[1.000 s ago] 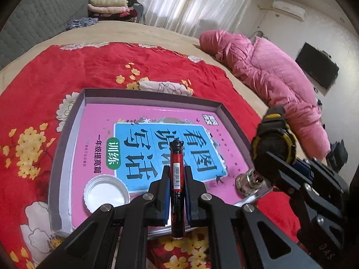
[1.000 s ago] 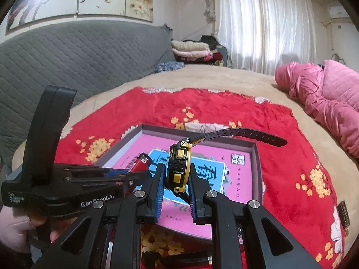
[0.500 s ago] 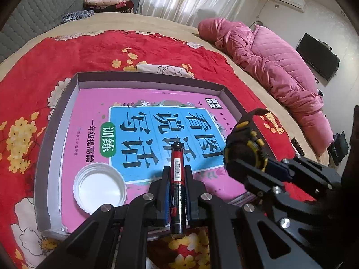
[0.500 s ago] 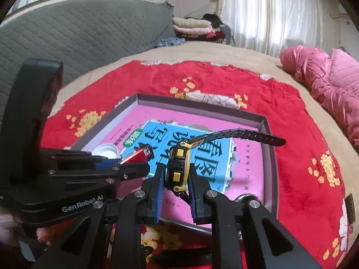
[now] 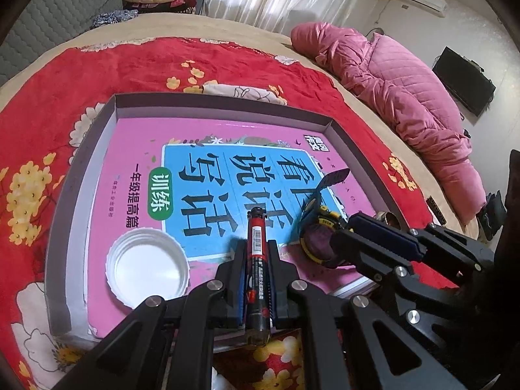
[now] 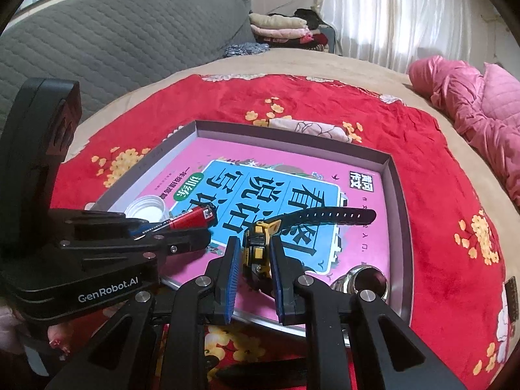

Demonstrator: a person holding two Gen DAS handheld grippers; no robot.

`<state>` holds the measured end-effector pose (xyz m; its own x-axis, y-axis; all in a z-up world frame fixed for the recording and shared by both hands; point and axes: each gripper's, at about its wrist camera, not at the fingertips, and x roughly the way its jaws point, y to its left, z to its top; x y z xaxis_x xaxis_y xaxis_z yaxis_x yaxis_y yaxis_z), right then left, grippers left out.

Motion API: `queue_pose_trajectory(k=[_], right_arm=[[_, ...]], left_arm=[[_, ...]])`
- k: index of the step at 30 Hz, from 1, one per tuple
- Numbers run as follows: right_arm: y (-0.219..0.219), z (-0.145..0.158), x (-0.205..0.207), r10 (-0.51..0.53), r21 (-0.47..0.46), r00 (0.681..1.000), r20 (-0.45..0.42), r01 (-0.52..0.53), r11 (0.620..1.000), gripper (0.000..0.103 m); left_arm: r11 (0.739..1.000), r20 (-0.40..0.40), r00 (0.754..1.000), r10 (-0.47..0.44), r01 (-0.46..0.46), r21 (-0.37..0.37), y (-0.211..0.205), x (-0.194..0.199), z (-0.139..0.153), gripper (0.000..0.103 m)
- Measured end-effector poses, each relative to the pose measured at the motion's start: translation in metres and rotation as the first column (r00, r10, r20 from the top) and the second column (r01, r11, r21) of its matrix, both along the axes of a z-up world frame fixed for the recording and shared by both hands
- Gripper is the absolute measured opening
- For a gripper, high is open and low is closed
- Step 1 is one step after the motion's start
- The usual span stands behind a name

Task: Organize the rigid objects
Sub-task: 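Carry the red lighter over the box with the left tool while the right tool carries the watch, then lower the lighter into the box with the left tool while the right tool lowers the watch beside it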

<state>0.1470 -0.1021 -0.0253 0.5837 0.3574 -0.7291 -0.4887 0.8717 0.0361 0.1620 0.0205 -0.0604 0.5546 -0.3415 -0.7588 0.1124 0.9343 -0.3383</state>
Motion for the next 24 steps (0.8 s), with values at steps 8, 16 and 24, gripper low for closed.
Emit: queue_pose_trajectory(k=[8,16,24], right_arm=[[0.0,0.0,0.0,-0.013,0.009,1.0,-0.004,0.013,1.0,0.018],[-0.006,-0.003,-0.002,-0.036,0.024,0.999,-0.023,0.037,0.999,0.019],[-0.01,0.006,-0.011,-0.057,0.023,0.998,-0.005,0.057,0.998,0.025]], left_arm=[[1.0,-0.002,1.0,0.003,-0.003,0.003,-0.001,-0.001,-0.004,0.01],[1.0,0.006,1.0,-0.019,0.019,0.003,-0.006,-0.001,-0.004,0.01],[0.999,0.008,1.0,-0.018,0.019,-0.033,-0.01,0.004,-0.005,0.011]])
